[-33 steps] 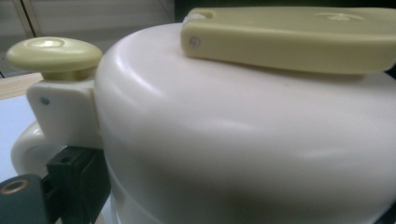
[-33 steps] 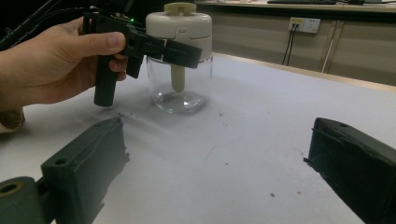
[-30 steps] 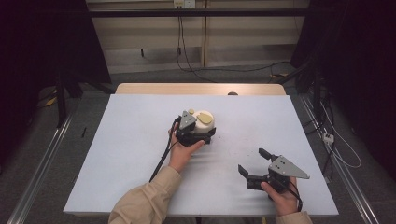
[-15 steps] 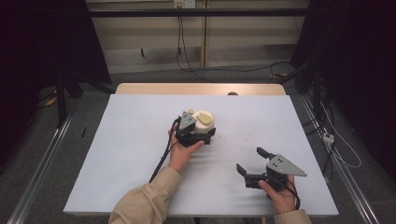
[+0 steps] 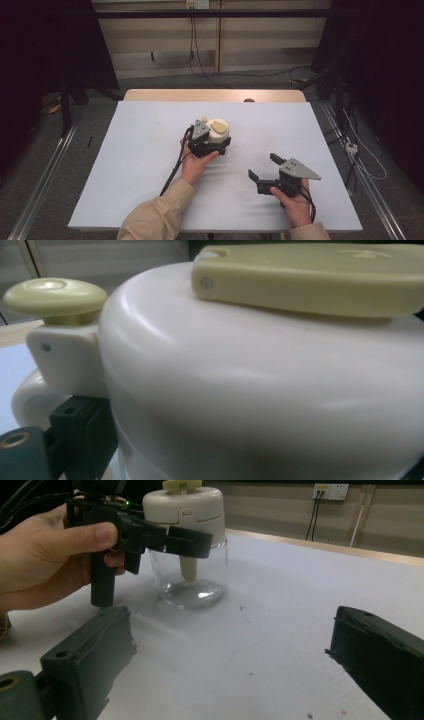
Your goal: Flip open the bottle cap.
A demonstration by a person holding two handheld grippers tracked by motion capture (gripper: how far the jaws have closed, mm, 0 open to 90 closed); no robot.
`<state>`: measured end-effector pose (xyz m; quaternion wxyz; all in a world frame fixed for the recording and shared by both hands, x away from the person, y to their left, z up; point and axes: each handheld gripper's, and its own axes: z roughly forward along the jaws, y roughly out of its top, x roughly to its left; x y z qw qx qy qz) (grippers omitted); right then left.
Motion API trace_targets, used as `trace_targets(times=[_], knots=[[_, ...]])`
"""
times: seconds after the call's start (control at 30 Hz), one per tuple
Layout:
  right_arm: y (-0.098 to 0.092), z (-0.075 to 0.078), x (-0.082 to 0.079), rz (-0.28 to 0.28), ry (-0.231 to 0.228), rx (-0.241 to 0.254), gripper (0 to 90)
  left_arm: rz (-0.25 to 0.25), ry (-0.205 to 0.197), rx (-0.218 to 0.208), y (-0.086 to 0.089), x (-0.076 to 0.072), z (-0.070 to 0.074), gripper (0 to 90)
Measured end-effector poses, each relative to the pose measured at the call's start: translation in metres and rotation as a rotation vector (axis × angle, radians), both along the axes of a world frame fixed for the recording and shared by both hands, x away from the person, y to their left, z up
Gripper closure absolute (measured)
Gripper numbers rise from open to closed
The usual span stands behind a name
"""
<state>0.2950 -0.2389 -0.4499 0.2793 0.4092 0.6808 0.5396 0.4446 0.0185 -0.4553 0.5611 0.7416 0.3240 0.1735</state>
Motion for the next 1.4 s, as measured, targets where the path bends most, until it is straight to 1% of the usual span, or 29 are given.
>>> trace_targets(times=[0.1, 0.23, 0.27, 0.4, 0.47, 0.53, 0.63, 0.8, 0.9, 1.0, 1.07, 1.13, 1.17, 1.2, 1.3, 1.4], knots=[[0.003, 0.004, 0.004, -0.004, 0.002, 0.014, 2.8, 0.003, 0.001, 0.0, 0.0, 0.0, 0.0, 5.7], [0.008, 0.006, 0.013, -0.008, 0.023, 0.024, 3.7, 0.003, 0.001, 0.005, 0.0, 0.0, 0.0, 5.8], [0.01, 0.007, 0.014, -0.006, 0.031, 0.022, 3.7, 0.003, 0.001, 0.006, 0.0, 0.0, 0.0, 5.7], [0.016, 0.01, 0.018, 0.004, 0.031, 0.016, 3.7, -0.001, -0.007, 0.013, 0.0, 0.0, 0.0, 5.6], [0.018, 0.011, 0.02, -0.002, 0.042, 0.014, 4.1, 0.0, -0.006, 0.015, 0.0, 0.0, 0.0, 5.7], [0.019, 0.011, 0.022, -0.003, 0.051, 0.025, 4.0, 0.002, -0.005, 0.012, -0.001, 0.0, 0.0, 5.6], [0.021, 0.013, 0.024, -0.006, 0.058, 0.02, 4.0, 0.001, -0.009, 0.016, -0.001, 0.0, 0.0, 5.6], [0.023, 0.017, 0.028, -0.011, 0.07, 0.031, 4.5, 0.0, -0.01, 0.018, -0.001, 0.0, -0.001, 5.5], [0.024, 0.018, 0.031, -0.008, 0.072, 0.042, 4.4, 0.004, -0.014, 0.02, -0.001, 0.0, -0.001, 5.4], [0.026, 0.02, 0.033, -0.004, 0.071, 0.039, 4.1, 0.006, -0.015, 0.018, -0.002, 0.0, -0.001, 5.3], [0.026, 0.023, 0.034, -0.003, 0.073, 0.05, 4.6, 0.007, -0.013, 0.016, -0.002, -0.001, -0.002, 5.2], [0.027, 0.024, 0.036, 0.003, 0.083, 0.057, 4.9, 0.007, -0.014, 0.025, -0.002, -0.001, -0.002, 5.1], [0.027, 0.024, 0.037, 0.005, 0.089, 0.059, 5.9, 0.005, -0.021, 0.034, -0.002, -0.001, -0.002, 5.1], [0.027, 0.024, 0.037, 0.01, 0.093, 0.06, 7.3, 0.006, -0.025, 0.032, -0.002, -0.001, -0.002, 5.1], [0.028, 0.025, 0.039, 0.019, 0.103, 0.064, 12.2, 0.008, -0.023, 0.032, -0.003, -0.002, -0.002, 4.9], [0.029, 0.027, 0.04, 0.041, 0.098, 0.071, 21.9, 0.009, -0.02, 0.03, -0.003, -0.002, -0.002, 4.8]])
